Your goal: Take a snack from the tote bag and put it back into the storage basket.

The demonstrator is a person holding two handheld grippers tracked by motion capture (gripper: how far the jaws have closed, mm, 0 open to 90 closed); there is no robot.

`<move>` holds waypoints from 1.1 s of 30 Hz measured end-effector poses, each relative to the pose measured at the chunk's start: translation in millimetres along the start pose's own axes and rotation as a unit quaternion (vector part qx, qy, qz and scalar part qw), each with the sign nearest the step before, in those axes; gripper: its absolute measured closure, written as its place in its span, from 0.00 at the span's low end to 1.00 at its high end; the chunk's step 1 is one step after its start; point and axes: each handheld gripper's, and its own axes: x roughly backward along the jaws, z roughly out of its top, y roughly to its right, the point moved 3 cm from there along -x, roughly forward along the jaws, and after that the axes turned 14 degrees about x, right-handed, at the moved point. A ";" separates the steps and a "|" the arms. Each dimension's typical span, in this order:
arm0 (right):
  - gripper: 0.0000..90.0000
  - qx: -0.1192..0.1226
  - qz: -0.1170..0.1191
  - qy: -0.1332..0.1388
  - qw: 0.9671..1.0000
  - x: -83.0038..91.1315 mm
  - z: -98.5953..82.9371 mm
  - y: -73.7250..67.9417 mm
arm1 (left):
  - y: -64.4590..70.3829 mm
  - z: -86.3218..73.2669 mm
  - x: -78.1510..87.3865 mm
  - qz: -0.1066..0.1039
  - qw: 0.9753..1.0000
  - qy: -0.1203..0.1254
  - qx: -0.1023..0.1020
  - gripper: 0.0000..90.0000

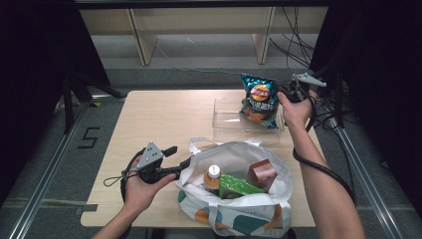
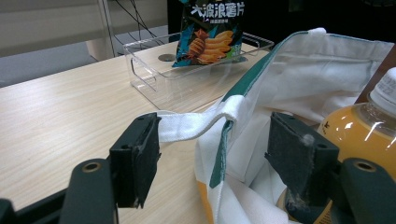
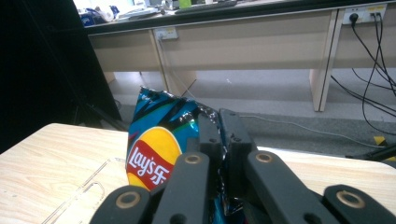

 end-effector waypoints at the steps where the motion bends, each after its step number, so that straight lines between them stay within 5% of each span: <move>1: 0.99 -0.001 -0.001 -0.001 1.000 -0.4 -0.3 0.7 | 0.0 0.0 -0.1 0.000 1.000 0.000 0.000 0.38; 15: 0.98 -0.006 -0.006 -0.009 1.000 -3.2 -7.9 6.2 | 0.3 -0.3 -0.5 -0.002 1.000 -0.003 -0.002 0.38; 21: 0.93 0.012 -0.010 -0.011 1.000 -0.9 -8.6 10.1 | 1.0 -0.4 -0.9 -0.002 1.000 -0.003 -0.001 0.38; 28: 0.75 0.034 -0.024 -0.025 0.999 2.0 -9.8 14.7 | 1.4 -0.6 -1.1 -0.002 1.000 -0.005 -0.002 0.37; 30: 0.69 0.013 -0.022 -0.021 0.999 2.4 -7.7 12.0 | 1.4 -0.6 -1.2 -0.002 1.000 -0.005 -0.002 0.37; 32: 0.64 0.031 -0.031 -0.020 0.999 4.0 -8.4 15.0 | 1.6 -0.6 -1.4 -0.004 1.000 -0.003 -0.002 0.37; 33: 0.60 0.019 -0.029 -0.017 0.999 4.1 -6.4 12.9 | 1.6 -0.5 -1.4 -0.004 1.000 -0.003 -0.002 0.37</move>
